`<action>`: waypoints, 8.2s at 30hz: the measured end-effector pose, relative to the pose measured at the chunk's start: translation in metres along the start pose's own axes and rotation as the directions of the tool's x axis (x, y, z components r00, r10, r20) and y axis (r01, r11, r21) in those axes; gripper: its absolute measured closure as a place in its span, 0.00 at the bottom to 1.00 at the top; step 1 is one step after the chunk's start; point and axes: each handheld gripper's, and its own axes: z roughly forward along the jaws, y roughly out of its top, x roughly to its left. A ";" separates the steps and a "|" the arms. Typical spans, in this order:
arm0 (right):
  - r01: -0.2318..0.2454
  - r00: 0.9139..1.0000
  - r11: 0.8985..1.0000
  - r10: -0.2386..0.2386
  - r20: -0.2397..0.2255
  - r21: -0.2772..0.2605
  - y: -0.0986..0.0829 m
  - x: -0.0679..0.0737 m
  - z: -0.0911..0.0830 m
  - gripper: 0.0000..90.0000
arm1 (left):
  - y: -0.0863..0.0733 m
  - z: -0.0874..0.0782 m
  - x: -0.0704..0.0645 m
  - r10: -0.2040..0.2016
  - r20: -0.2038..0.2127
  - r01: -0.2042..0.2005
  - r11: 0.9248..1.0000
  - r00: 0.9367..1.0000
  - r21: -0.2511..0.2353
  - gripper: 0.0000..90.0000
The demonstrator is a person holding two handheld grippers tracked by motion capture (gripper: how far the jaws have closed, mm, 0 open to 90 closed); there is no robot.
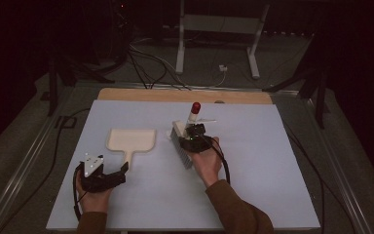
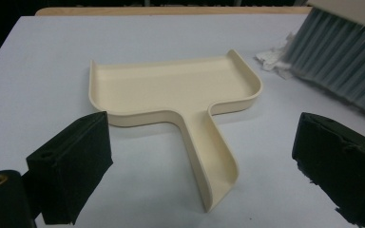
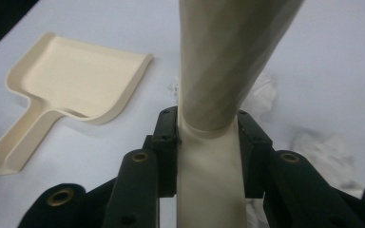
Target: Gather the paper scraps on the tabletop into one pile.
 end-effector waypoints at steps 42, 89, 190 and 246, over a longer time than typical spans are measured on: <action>-0.067 0.997 0.998 0.067 -0.024 -0.005 0.012 0.025 0.025 0.74 | 0.000 -0.003 0.004 -0.024 0.002 0.024 1.000 1.000 -0.017 0.07; -0.153 0.982 0.987 0.146 -0.117 -0.053 0.012 -0.023 -0.021 0.74 | 0.000 -0.003 0.004 -0.026 -0.002 0.026 1.000 1.000 -0.016 0.07; 0.448 0.880 0.879 -0.466 -0.095 -0.162 0.040 -0.110 -0.008 0.74 | -0.002 -0.004 0.008 -0.064 0.013 0.064 0.998 0.998 -0.020 0.08; 0.804 0.580 0.591 -0.804 -0.127 -0.070 0.011 -0.076 0.015 0.74 | -0.002 -0.004 0.007 -0.063 0.015 0.063 0.998 0.998 -0.020 0.08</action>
